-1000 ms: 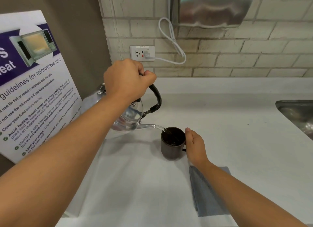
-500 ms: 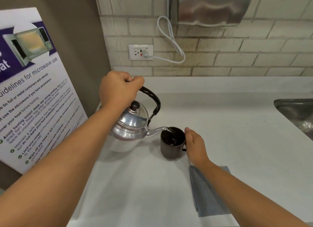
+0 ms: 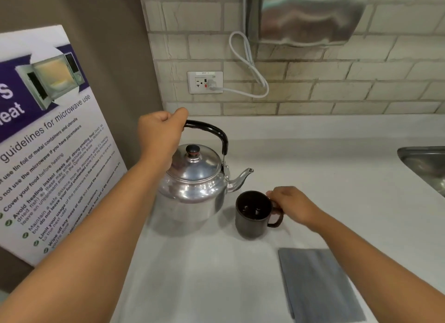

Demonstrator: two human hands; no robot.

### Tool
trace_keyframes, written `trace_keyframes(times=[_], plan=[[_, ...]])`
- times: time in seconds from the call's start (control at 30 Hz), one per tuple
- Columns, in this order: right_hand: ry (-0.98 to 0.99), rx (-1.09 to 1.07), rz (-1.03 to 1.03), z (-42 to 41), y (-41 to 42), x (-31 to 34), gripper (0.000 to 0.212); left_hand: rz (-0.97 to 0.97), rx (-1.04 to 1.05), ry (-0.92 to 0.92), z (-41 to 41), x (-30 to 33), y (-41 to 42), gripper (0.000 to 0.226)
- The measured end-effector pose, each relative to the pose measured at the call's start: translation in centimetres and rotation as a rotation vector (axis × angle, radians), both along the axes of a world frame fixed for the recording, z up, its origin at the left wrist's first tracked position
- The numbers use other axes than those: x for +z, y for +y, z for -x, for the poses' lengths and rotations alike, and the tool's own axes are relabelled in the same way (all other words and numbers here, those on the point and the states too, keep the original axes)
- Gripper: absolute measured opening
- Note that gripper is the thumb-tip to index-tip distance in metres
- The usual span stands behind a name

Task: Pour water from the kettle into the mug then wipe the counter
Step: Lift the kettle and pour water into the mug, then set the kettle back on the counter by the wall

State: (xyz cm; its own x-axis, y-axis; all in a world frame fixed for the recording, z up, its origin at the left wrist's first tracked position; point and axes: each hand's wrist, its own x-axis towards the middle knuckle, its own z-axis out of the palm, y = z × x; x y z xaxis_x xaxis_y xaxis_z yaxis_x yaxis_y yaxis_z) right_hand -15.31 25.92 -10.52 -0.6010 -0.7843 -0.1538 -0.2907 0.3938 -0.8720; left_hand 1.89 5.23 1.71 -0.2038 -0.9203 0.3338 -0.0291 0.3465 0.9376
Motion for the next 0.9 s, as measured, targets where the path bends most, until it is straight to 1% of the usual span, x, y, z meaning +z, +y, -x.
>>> trace_keyframes(times=[0.07,0.17,0.27,0.37,0.43,0.5,0.6,0.73,0.9], plan=[[0.103,0.009,-0.002,0.5,-1.1,2.5,0.037,-0.037,0.021,0.034,0.2,-0.1,-0.8,0.032],[0.16,0.009,0.146,0.0,-3.8,6.9,0.036,-0.081,0.042,0.065,0.7,-0.5,-1.9,0.026],[0.265,0.036,0.283,-1.1,-7.3,10.6,0.038,-0.102,0.03,0.096,1.6,-1.4,-2.9,0.033],[0.414,0.047,0.309,-1.9,-10.9,12.0,0.037,-0.103,0.03,0.092,2.8,-2.8,-4.2,0.039],[0.49,0.076,0.323,-2.4,-12.9,11.9,0.033,-0.122,0.038,0.084,3.5,-3.8,-5.1,0.039],[0.534,0.13,0.343,-2.5,-14.7,11.1,0.026,-0.139,0.058,0.07,4.3,-4.7,-6.0,0.033],[0.623,0.2,0.306,-2.0,-16.5,9.1,0.028,-0.151,0.073,0.045,5.2,-6.0,-7.1,0.031],[0.632,0.242,0.259,-0.7,-17.6,6.8,0.024,-0.17,0.082,-0.005,5.9,-7.5,-8.4,0.039],[0.62,0.273,0.254,0.2,-18.2,5.2,0.023,-0.189,0.098,-0.022,6.3,-8.8,-9.1,0.041]])
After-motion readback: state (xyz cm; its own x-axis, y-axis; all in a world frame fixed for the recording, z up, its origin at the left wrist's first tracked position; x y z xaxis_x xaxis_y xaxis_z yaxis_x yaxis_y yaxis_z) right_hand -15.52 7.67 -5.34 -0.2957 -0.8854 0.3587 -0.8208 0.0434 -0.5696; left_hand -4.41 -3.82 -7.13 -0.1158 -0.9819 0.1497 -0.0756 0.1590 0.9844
